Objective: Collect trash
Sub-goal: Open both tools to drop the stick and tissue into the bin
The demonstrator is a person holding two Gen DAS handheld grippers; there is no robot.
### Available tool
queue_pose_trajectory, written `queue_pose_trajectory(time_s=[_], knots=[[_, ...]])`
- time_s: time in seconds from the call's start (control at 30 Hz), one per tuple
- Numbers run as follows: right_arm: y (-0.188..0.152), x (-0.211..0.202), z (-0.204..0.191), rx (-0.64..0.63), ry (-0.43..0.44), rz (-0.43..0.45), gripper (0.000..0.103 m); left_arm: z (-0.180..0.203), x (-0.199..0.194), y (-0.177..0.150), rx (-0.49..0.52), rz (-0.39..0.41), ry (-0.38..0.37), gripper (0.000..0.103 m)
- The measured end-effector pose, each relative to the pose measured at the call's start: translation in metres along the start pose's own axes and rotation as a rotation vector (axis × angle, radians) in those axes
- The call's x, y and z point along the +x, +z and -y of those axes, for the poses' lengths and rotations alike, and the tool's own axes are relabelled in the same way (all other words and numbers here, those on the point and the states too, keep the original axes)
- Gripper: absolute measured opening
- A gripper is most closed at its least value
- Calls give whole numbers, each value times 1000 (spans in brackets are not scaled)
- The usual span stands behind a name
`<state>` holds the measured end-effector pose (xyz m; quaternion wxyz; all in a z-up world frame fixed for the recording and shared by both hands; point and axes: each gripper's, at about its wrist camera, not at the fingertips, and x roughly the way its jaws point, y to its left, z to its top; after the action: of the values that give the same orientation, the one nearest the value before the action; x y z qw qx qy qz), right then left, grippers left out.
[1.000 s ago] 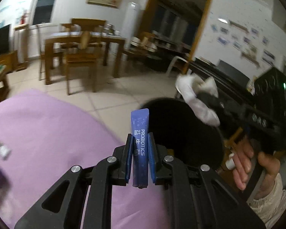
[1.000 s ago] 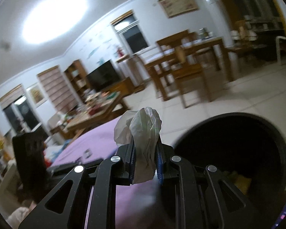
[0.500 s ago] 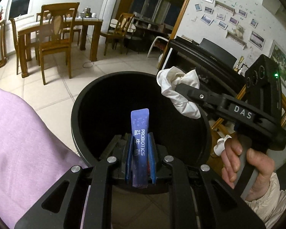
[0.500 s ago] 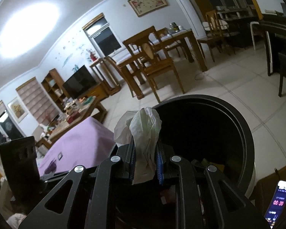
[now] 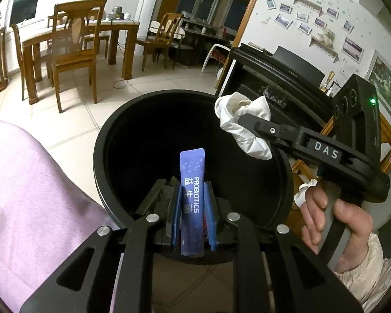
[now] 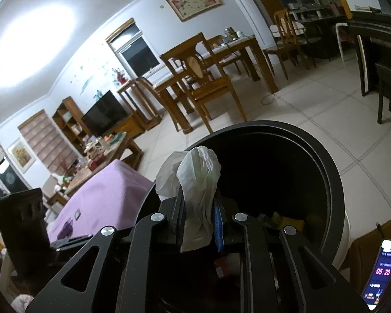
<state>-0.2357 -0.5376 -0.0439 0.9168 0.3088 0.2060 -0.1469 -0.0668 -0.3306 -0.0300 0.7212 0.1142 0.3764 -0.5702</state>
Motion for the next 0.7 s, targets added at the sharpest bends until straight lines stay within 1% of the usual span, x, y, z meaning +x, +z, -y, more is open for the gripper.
queue_pose_trajectory(time_s=[0.03, 0.07, 0.1, 0.13, 0.17, 0.2, 0.3, 0.4, 0.53, 0.63, 0.7], knots=[[0, 2, 1, 8, 3, -8, 39, 1, 1, 0, 2, -5, 4, 22], [1, 2, 1, 16, 2, -11, 61, 1, 1, 0, 1, -8, 10, 34], [2, 0, 1, 26, 1, -5, 77, 1, 0, 0, -3, -6, 20, 62], [2, -1, 1, 31, 9, 6, 81, 1, -3, -1, -7, 4, 31, 77], [1, -3, 0, 29, 15, 16, 81, 0, -10, -2, -13, 36, 43, 91], [0, -5, -2, 25, 13, 22, 81, 1, -17, -1, -11, 62, 43, 92], [-1, -9, -8, 12, 20, 33, 81, -1, -33, -3, -12, 93, 29, 92], [-4, -7, -18, -3, 31, 25, 81, -8, -50, -9, -21, 118, 49, 92], [-10, 0, -37, -40, 54, -1, 81, -28, -80, -21, -43, 155, 118, 92], [-16, 13, -60, -72, 80, -32, 81, -55, -110, -32, -86, 189, 190, 92], [-20, 23, -78, -98, 100, -56, 81, -80, -133, -41, -136, 213, 244, 92]])
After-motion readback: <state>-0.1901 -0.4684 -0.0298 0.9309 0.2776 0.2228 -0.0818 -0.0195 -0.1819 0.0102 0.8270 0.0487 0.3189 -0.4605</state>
